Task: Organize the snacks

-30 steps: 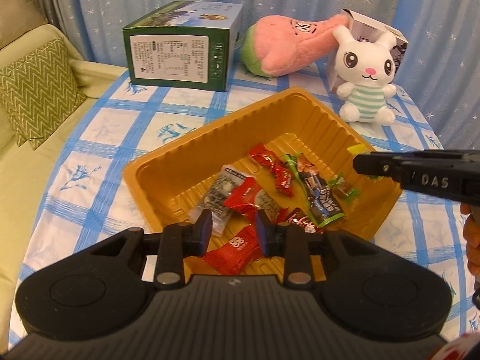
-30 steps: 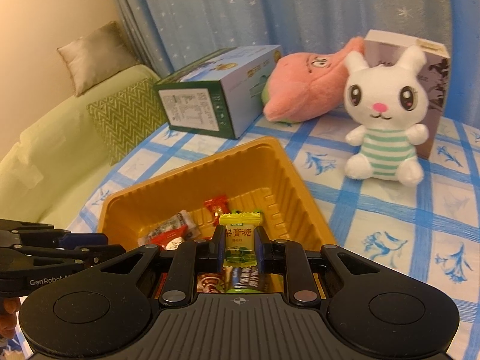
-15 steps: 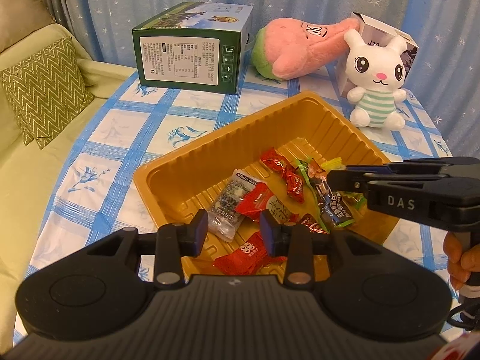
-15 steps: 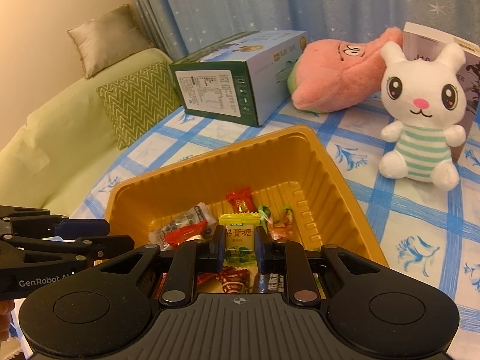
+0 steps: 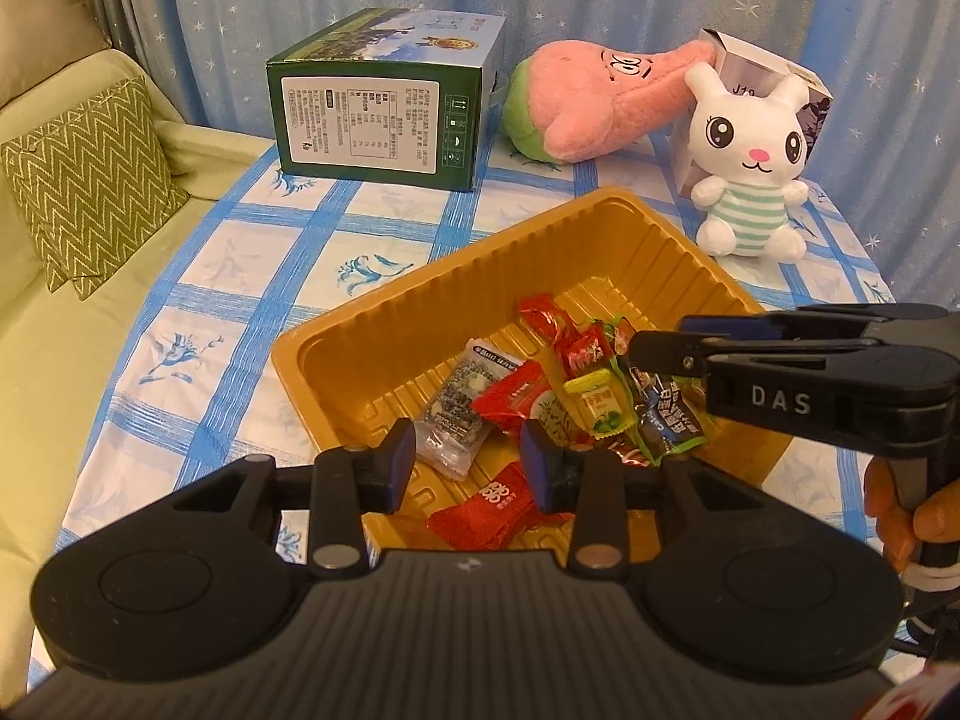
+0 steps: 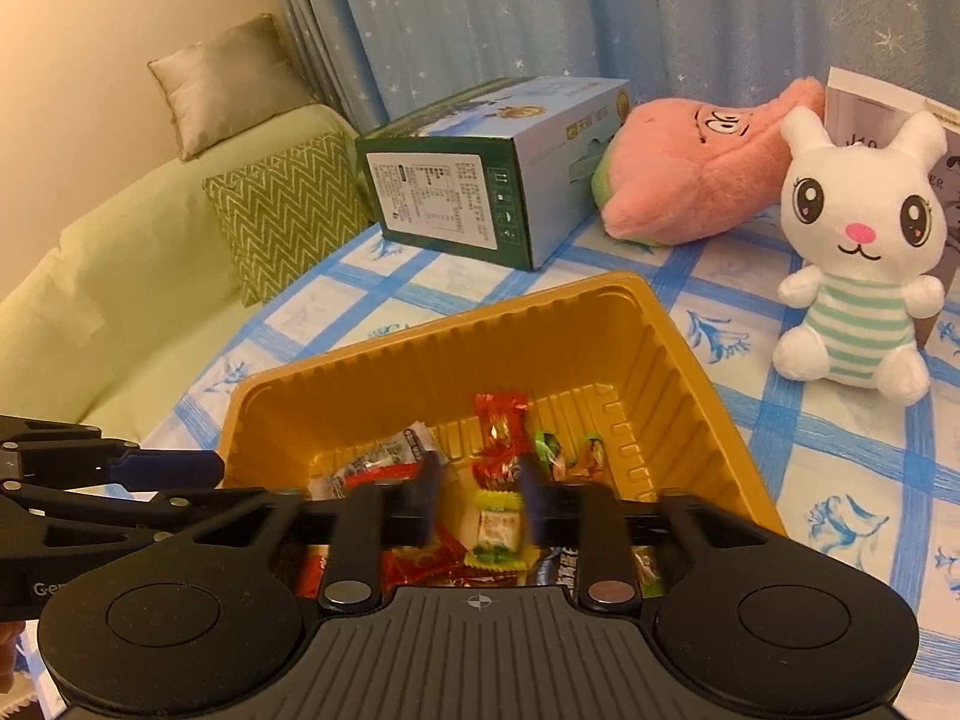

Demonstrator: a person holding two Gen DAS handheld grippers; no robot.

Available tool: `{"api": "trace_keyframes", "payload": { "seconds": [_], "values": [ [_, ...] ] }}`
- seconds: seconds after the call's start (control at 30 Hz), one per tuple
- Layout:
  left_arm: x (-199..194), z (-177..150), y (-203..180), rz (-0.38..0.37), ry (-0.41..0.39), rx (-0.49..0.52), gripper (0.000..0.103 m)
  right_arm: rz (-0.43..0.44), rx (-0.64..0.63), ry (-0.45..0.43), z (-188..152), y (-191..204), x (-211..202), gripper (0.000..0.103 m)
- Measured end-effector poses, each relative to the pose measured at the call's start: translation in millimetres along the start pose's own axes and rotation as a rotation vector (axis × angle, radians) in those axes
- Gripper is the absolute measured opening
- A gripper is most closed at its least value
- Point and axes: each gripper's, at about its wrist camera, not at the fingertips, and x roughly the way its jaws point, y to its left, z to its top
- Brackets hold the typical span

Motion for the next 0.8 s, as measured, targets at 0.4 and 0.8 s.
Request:
{"api": "trace_keyframes", "payload": {
  "seconds": [0.4,0.8],
  "values": [
    [-29.0,-12.8,-12.2,-0.016,-0.011,0.006,0.039,-0.042,0.134,-0.011,-22.2,-15.1,-49.5,0.079],
    [-74.1,-51.0,-45.2,-0.067,-0.014,0.041,0.044,-0.063,0.197,-0.010,-60.8,-12.1,-119.4,0.082]
  ]
}}
